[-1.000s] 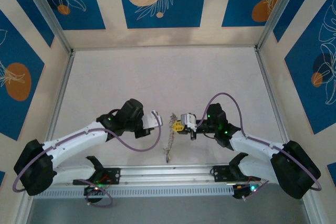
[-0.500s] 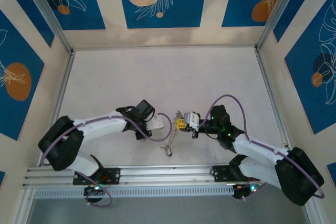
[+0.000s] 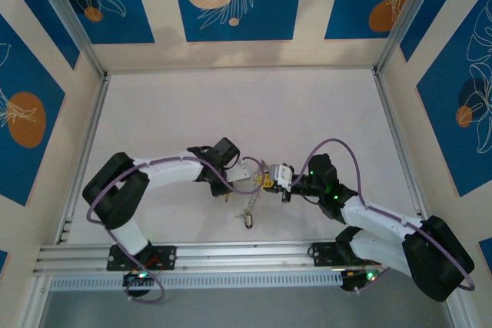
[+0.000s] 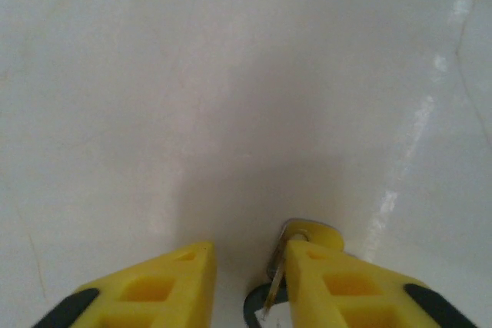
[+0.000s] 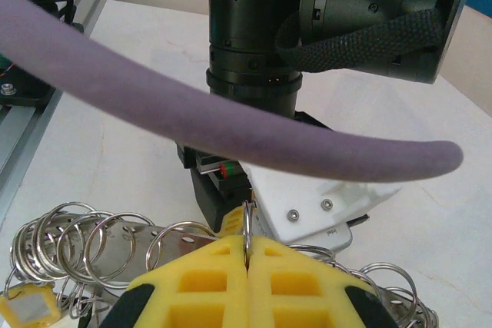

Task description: Put the keys on the keyring

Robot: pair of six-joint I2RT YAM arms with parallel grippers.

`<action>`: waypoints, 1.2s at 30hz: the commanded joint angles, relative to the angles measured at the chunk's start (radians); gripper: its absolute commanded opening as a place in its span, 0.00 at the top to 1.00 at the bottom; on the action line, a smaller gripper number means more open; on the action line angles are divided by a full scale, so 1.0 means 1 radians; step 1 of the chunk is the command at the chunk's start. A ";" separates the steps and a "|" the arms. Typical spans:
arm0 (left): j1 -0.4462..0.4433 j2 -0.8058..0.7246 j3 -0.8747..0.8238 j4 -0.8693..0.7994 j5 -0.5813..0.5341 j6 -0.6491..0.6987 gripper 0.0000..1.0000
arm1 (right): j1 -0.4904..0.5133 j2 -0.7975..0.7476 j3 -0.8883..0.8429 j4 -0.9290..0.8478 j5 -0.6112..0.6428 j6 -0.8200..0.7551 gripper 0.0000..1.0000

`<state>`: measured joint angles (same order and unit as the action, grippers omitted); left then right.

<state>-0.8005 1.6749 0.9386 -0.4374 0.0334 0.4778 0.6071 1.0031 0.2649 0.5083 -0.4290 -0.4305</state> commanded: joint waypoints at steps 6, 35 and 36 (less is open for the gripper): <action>0.054 -0.138 -0.046 -0.057 0.079 -0.050 0.64 | -0.008 -0.021 -0.013 0.044 -0.007 0.001 1.00; 0.202 0.202 0.262 -0.410 0.406 -0.072 0.49 | -0.015 -0.029 -0.015 0.035 -0.006 0.006 1.00; 0.202 0.204 0.264 -0.406 0.401 -0.071 0.49 | -0.015 -0.028 -0.015 0.035 -0.007 0.006 1.00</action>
<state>-0.6022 1.8717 1.1839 -0.7792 0.4042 0.4156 0.5995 0.9848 0.2520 0.5076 -0.4252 -0.4297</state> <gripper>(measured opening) 0.512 0.066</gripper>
